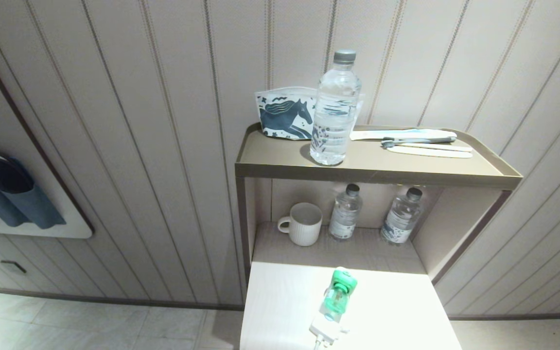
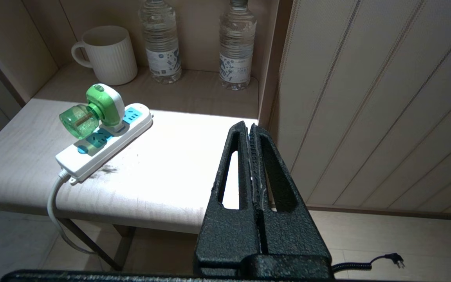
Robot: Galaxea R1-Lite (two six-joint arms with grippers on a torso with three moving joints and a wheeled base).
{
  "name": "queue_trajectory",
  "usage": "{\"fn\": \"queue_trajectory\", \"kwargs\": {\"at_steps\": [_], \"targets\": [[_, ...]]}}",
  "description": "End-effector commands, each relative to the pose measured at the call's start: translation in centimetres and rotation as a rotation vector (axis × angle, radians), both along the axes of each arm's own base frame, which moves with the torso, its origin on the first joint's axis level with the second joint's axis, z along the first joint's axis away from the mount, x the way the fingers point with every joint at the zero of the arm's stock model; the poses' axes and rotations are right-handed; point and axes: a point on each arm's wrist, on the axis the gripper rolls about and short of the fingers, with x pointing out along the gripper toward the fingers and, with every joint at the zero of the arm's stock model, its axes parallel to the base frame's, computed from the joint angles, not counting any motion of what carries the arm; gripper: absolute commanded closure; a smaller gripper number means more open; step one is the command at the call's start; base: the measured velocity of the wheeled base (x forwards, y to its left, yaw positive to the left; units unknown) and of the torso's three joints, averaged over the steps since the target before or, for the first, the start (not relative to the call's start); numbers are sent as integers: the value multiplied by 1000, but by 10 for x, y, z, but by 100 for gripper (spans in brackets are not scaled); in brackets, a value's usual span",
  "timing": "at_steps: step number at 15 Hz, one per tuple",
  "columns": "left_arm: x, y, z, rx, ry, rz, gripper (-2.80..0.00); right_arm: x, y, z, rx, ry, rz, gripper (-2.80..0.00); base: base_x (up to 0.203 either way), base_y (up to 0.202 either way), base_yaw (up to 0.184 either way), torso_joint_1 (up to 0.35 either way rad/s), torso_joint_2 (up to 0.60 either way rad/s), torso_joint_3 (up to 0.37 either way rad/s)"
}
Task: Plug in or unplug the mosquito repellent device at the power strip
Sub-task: Hold the socket with your left hand and unplug it with your right hand
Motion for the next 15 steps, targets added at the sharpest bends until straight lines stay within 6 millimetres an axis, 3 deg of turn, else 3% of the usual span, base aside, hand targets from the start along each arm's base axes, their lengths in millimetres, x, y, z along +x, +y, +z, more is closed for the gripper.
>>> {"fn": "queue_trajectory", "kwargs": {"at_steps": [1, 15], "targets": [[0, 0, 0, 0, 0, 0, 0, 0, 0, 0, 0, 2, 0, 0, 0, 0, 0, 0, 0, 0], [0, 0, 0, 0, 0, 0, 0, 0, 0, 0, -15, 4, 0, 0, 0, 0, 0, 0, 0, 0]]}}
